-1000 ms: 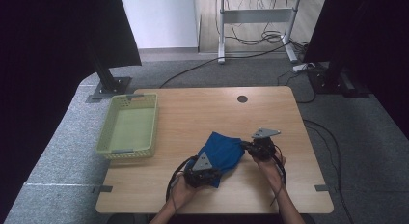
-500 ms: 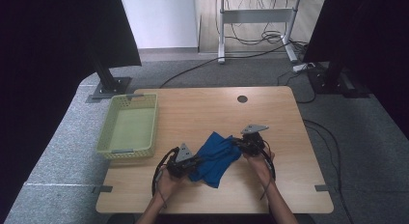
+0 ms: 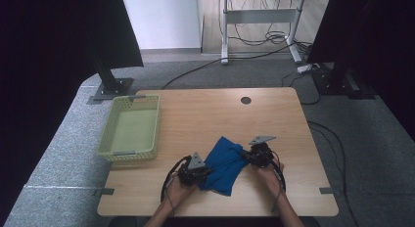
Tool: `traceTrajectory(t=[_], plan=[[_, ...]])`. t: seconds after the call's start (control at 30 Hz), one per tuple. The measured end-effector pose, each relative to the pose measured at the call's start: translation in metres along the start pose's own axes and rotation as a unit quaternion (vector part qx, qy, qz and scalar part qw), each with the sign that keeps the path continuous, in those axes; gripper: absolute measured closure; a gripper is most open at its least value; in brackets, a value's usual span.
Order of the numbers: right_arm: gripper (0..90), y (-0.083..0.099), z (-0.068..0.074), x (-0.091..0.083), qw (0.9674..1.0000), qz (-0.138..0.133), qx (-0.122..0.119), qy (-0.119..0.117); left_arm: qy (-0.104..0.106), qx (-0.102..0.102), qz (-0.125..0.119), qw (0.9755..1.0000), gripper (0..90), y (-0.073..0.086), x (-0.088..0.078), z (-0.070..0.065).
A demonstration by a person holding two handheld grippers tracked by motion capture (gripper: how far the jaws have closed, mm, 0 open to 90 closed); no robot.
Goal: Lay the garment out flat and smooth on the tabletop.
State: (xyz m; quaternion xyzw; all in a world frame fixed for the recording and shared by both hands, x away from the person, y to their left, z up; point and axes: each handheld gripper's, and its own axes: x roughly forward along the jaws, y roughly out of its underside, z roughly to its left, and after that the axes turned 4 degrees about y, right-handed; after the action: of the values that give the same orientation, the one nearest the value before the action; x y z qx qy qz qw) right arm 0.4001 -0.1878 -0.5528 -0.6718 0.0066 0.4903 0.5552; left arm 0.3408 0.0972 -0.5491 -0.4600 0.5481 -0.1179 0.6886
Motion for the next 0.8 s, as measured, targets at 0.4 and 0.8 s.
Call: traceTrajectory(t=[0.4, 0.8], plan=[[85.6, 0.016, -0.011, -0.026, 0.9997, 0.007, 0.01, 0.022, 0.026, 0.023, -0.015, 0.9993, 80.8, -0.014, 0.016, -0.028], [85.8, -0.031, 0.005, -0.031, 0.9973, -0.066, -0.007, 0.03, -0.042, -0.013, -0.069, 0.9967, 80.8, -0.012, -0.04, 0.01]])
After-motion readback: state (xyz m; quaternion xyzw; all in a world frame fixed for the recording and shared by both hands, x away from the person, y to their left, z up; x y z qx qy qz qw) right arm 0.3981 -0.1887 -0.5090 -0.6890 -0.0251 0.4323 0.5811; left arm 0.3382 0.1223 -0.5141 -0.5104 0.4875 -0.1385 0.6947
